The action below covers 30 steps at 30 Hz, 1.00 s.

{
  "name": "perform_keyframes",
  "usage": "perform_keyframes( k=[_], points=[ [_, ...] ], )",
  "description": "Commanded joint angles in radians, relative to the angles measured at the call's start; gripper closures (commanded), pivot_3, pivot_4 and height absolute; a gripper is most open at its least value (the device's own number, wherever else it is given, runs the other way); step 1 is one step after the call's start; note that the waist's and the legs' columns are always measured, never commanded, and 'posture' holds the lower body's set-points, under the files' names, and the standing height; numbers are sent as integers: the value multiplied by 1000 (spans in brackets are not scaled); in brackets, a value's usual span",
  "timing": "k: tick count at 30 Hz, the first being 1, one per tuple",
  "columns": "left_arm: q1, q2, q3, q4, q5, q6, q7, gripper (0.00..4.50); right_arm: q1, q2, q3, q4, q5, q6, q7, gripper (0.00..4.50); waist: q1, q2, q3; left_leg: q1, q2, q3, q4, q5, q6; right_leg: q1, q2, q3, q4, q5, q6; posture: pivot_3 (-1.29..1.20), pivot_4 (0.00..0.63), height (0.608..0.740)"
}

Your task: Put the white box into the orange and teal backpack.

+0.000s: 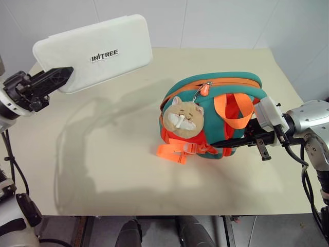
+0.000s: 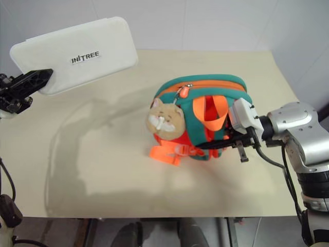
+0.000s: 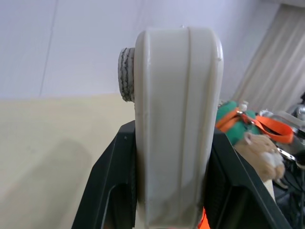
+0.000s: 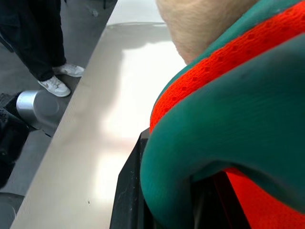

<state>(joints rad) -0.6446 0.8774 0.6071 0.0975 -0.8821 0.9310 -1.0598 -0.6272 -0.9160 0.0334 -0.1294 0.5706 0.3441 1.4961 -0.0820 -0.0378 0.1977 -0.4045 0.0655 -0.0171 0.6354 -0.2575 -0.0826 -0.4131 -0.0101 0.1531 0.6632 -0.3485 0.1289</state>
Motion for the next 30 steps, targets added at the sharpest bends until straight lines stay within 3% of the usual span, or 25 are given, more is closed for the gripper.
perform_keyframes(
  k=[1,5,13,20,30],
  points=[
    [53,36,33,-82,-39,-58,-73,3172,-30,7,-10,11,-11,-30,21,4467,-1,0,0,0,0,0,0,0,0,0,0,0,0,0,0,0,150,740],
    [137,111,-5,-110,-10,-123,-218,3172,-43,19,2,32,-25,-39,22,4467,-3,0,0,0,0,0,0,0,0,0,0,0,0,0,0,0,150,740],
    [151,236,-108,-47,68,-237,-382,3172,-63,46,18,58,-47,-59,20,4467,-2,1,1,0,0,0,0,0,0,0,1,0,0,0,0,0,150,740],
    [32,200,-173,48,145,-394,-344,3172,-45,55,8,29,-37,-49,9,4467,-1,1,1,0,0,1,0,0,1,0,1,0,0,0,0,0,150,740],
    [-89,157,-264,74,167,-428,-354,3173,-31,63,4,8,-31,-41,-13,4467,-2,1,1,0,0,1,1,-1,1,0,1,0,1,0,0,0,150,740]
  ],
)
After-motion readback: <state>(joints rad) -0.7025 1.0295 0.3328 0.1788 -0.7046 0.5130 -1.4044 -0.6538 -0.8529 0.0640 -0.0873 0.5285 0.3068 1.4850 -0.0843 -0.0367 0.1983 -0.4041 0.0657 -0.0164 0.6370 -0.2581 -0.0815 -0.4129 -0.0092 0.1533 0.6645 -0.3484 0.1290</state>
